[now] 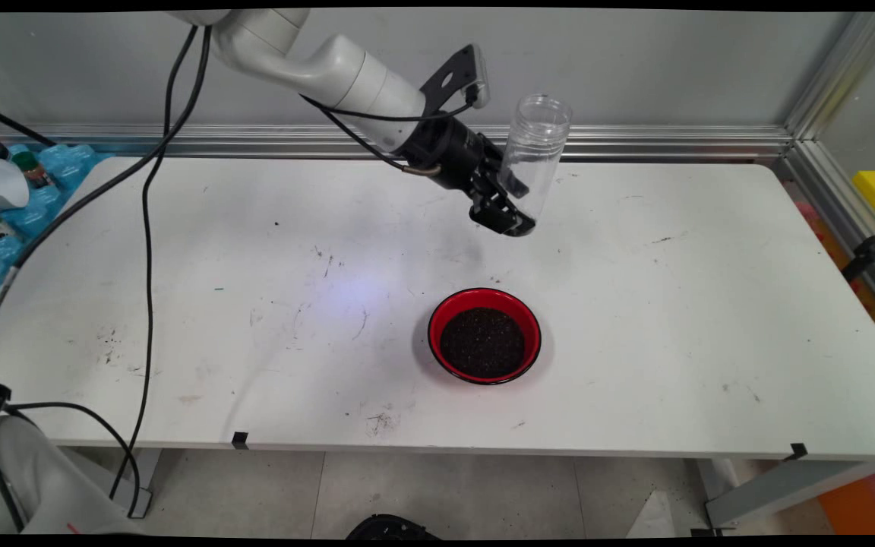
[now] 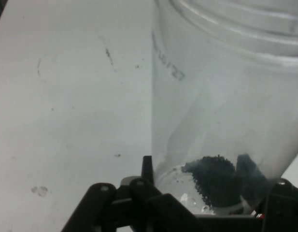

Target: Pour the black seasoning powder in the red bowl, then place the picked object on the table

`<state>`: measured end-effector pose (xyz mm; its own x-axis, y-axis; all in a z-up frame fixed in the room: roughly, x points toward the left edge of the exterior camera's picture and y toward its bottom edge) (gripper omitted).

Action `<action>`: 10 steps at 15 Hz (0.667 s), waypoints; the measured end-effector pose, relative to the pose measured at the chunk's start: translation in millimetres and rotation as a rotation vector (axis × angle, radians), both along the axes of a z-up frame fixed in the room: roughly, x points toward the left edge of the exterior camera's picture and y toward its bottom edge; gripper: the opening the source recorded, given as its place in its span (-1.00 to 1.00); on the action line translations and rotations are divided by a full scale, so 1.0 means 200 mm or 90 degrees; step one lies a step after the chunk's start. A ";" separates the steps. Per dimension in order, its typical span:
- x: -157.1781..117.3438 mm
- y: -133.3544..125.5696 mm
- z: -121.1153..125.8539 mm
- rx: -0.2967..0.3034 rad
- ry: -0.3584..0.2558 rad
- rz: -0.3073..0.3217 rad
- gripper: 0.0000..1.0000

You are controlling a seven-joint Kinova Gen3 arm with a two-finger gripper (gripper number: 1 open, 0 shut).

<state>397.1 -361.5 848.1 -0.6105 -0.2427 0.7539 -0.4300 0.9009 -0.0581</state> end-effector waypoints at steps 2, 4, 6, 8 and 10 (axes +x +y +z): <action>0.01 0.00 -0.03 0.013 0.002 0.008 -1.00; 0.01 0.00 -0.05 0.020 0.003 0.012 -1.00; 0.03 -0.01 -0.07 0.029 0.004 0.019 -1.00; 0.03 -0.01 -0.10 0.034 0.005 0.025 -1.00; 0.04 -0.02 -0.13 0.038 0.005 0.029 -1.00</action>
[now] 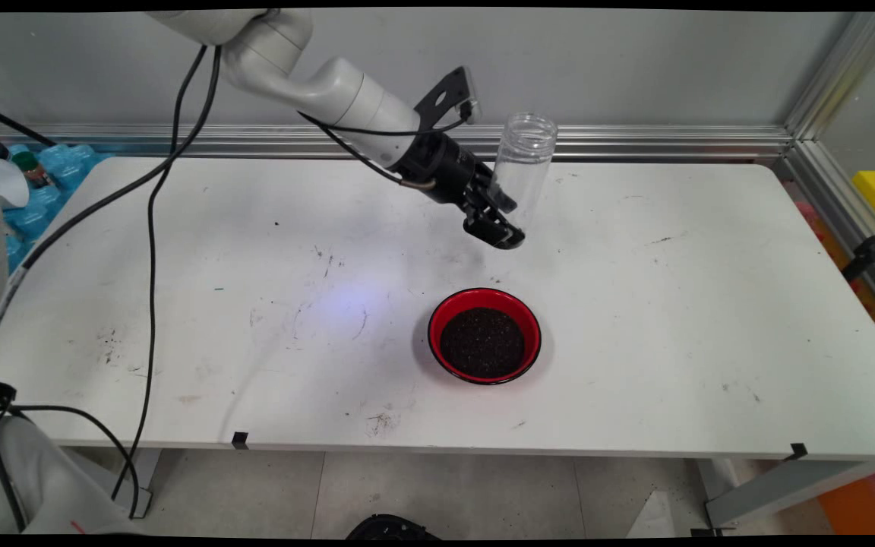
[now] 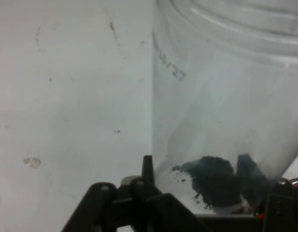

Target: Place the picked object on the table

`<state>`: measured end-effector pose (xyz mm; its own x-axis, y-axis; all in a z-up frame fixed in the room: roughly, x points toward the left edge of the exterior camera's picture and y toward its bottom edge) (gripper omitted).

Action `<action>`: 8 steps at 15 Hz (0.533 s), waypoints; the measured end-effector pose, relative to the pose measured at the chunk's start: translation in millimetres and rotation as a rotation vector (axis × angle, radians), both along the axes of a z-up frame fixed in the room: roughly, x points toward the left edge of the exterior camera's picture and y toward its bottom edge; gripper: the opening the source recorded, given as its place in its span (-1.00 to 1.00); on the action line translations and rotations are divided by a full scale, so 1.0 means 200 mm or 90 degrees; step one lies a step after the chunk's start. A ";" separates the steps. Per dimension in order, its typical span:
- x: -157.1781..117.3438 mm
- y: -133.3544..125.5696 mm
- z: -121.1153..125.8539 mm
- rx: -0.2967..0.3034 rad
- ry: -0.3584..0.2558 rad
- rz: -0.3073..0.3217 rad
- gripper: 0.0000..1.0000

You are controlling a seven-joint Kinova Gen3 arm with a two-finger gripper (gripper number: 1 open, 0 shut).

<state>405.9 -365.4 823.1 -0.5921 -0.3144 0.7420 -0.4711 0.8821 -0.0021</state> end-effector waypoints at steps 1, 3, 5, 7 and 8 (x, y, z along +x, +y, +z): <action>0.01 -0.01 -0.02 0.001 0.000 0.002 -1.00; 0.02 -0.02 -0.06 0.000 0.001 0.006 -1.00; 0.03 -0.04 -0.10 -0.002 0.000 0.009 -1.00; 0.04 -0.06 -0.14 -0.003 -0.001 0.012 -1.00; 0.05 -0.06 -0.16 -0.003 -0.001 0.013 -1.00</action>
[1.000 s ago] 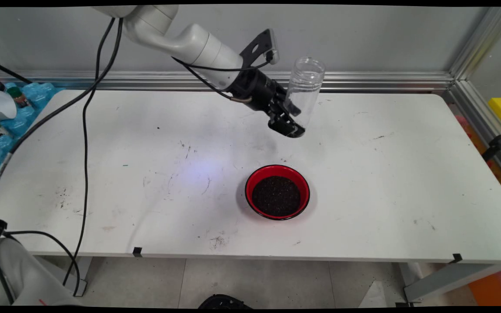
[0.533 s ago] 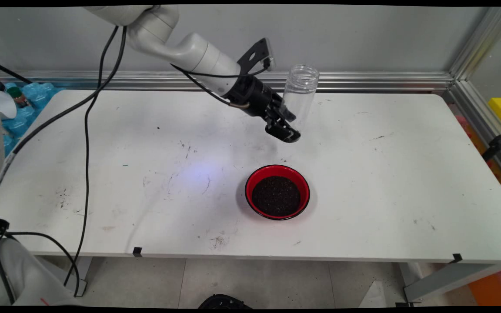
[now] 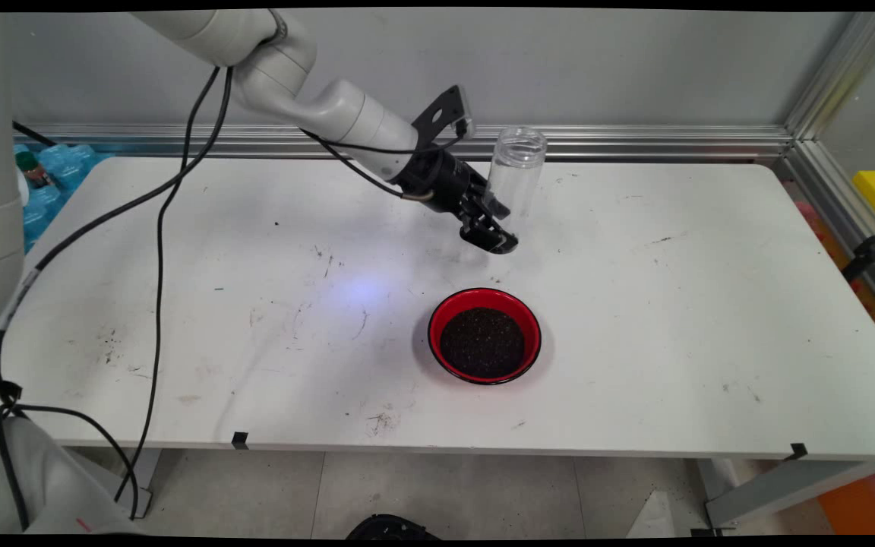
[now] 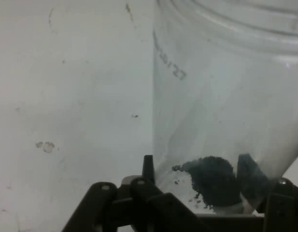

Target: Place the picked object on the table

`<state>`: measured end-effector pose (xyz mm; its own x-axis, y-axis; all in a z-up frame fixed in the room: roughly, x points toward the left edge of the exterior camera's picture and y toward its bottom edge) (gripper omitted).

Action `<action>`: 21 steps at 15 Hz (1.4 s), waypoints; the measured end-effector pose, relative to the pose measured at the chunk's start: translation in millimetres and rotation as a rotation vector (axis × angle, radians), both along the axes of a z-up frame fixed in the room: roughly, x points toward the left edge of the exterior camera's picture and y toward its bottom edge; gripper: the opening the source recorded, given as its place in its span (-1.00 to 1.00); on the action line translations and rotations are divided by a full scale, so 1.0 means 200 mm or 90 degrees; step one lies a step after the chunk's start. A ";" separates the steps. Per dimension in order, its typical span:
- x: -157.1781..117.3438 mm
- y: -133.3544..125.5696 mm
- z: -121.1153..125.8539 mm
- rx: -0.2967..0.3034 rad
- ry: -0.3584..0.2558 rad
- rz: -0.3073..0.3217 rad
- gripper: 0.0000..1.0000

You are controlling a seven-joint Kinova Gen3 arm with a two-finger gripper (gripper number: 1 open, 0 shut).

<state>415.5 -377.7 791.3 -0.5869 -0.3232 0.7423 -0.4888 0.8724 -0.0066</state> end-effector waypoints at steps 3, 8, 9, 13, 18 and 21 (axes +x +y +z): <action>0.01 -0.01 -0.05 0.002 0.001 -0.001 -1.00; 0.03 -0.04 -0.15 0.005 0.003 0.006 -1.00; 0.03 -0.04 -0.16 0.003 0.002 0.007 -1.00; 0.05 -0.07 -0.23 0.001 0.004 0.008 -1.00; 0.06 -0.09 -0.30 0.001 0.008 0.007 -1.00; 0.06 -0.10 -0.34 0.002 0.010 0.006 -1.00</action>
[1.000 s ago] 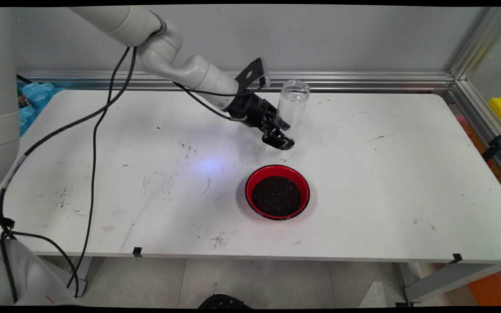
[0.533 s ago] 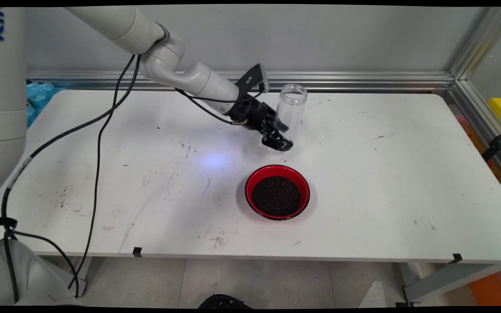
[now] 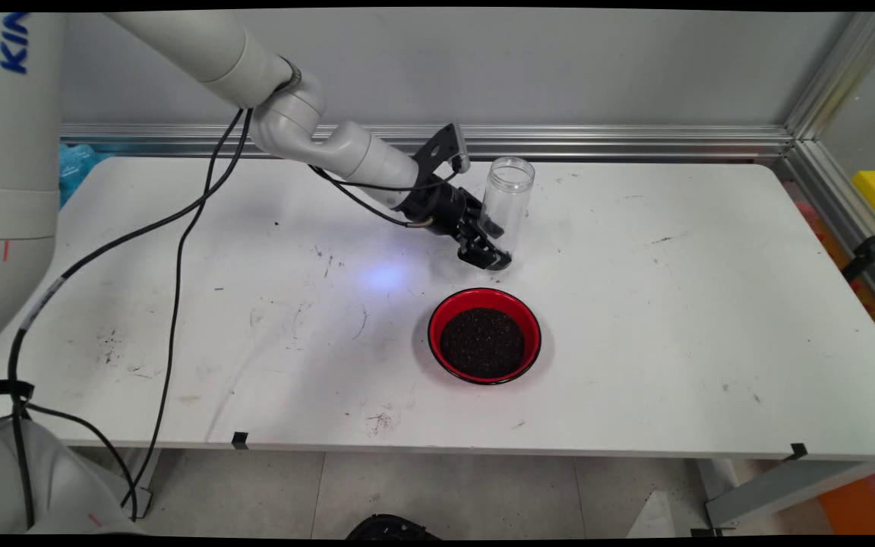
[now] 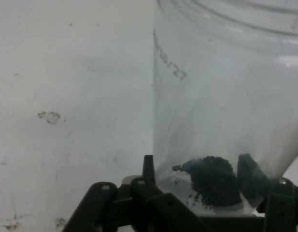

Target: Place the picked object on the table

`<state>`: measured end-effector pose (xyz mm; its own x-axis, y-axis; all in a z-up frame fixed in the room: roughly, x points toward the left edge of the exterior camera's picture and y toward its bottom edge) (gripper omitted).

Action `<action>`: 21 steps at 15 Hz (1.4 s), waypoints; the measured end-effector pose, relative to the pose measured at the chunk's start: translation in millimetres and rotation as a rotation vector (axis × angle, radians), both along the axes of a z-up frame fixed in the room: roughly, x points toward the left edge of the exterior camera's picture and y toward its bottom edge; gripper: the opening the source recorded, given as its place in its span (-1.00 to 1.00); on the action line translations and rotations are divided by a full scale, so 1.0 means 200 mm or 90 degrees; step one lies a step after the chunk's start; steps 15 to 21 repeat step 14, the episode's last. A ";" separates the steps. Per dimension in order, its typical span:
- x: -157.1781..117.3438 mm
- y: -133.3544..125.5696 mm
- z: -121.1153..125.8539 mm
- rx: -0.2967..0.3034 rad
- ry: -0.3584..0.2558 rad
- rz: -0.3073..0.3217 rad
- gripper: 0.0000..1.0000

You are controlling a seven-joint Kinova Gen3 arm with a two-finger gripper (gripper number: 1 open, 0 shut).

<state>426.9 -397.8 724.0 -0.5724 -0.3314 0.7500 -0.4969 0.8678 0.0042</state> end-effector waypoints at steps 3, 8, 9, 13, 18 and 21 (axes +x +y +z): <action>0.00 -0.01 -0.03 0.001 0.001 -0.004 -1.00; 0.00 -0.01 -0.08 0.003 -0.002 -0.014 -1.00; 0.00 -0.02 -0.08 0.002 -0.002 -0.016 -1.00; -0.01 -0.03 -0.10 0.001 -0.003 -0.019 1.00; -0.01 -0.03 -0.11 0.001 -0.003 -0.020 1.00; -0.01 -0.03 -0.11 0.001 -0.003 -0.020 1.00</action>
